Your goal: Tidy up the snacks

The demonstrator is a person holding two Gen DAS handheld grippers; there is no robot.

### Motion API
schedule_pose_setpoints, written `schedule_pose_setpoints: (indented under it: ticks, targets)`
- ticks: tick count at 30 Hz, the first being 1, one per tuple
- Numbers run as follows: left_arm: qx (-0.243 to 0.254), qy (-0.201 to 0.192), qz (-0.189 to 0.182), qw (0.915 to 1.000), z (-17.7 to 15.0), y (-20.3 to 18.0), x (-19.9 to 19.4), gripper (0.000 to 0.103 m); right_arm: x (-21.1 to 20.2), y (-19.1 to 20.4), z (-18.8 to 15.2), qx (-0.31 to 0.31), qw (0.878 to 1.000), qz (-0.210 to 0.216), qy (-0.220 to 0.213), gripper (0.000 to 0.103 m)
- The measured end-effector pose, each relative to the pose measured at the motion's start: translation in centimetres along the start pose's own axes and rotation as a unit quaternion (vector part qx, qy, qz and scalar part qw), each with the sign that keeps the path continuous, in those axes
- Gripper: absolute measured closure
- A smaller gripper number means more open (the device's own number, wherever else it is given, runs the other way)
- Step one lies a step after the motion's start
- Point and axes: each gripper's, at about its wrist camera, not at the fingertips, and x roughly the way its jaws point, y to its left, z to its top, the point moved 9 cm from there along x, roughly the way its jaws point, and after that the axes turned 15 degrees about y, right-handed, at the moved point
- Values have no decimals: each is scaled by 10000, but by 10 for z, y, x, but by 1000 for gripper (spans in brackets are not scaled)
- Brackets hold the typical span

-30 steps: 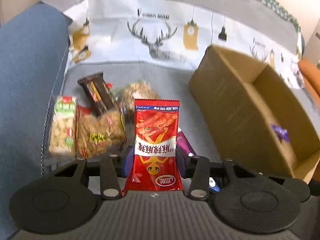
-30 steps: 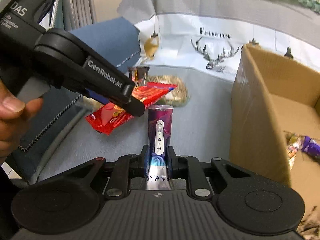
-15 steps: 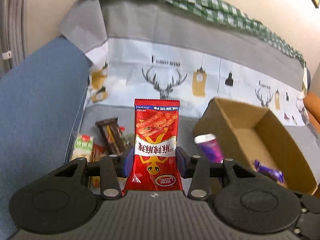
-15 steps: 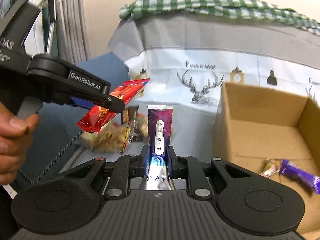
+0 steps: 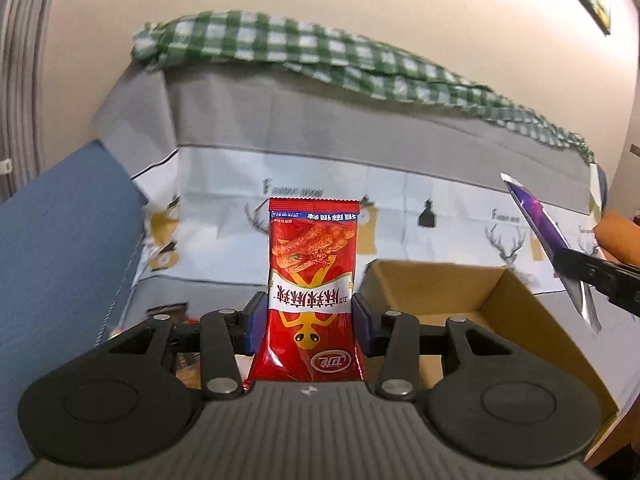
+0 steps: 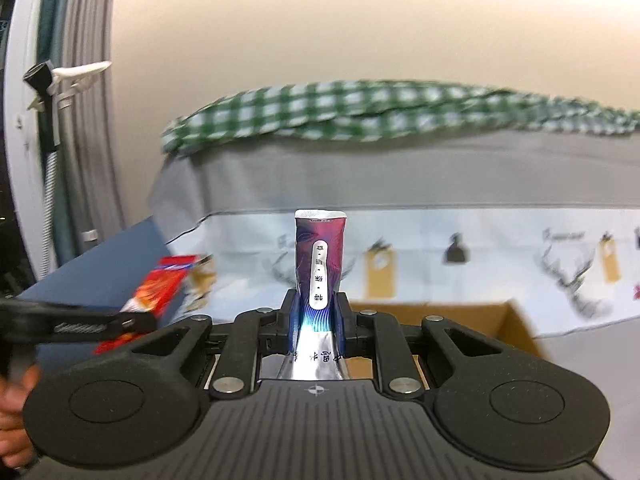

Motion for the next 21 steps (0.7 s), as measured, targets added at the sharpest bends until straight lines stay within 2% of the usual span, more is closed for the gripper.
schedule_pose_setpoints:
  ticks: [4,6,8,12,16,21]
  targets:
    - [232,-134,-32,9996,1,-32,5,54,3,-46,-8,259,9989,-378,-54,85]
    - [359,-136,-122,9992,0,-48,9,54,14,-66,-22,509,9975,-448,221,85]
    - [525,-84,-237,9983,-2,-67,15,54,19,-77,-31,530,9963,-565,375,85]
    - [826,-85,-446,9955,-7,-103,25,54,16,-88,-35,332,9958,-812,263,85]
    - [957,-38,-687,9930,-12,-133,35,54,16,-101,-40,193,9936,-1077,281,85]
    - [1123,20,-903,9896,-14,-166,50,54,13,-125,-49,301,9898,-1330,417,85]
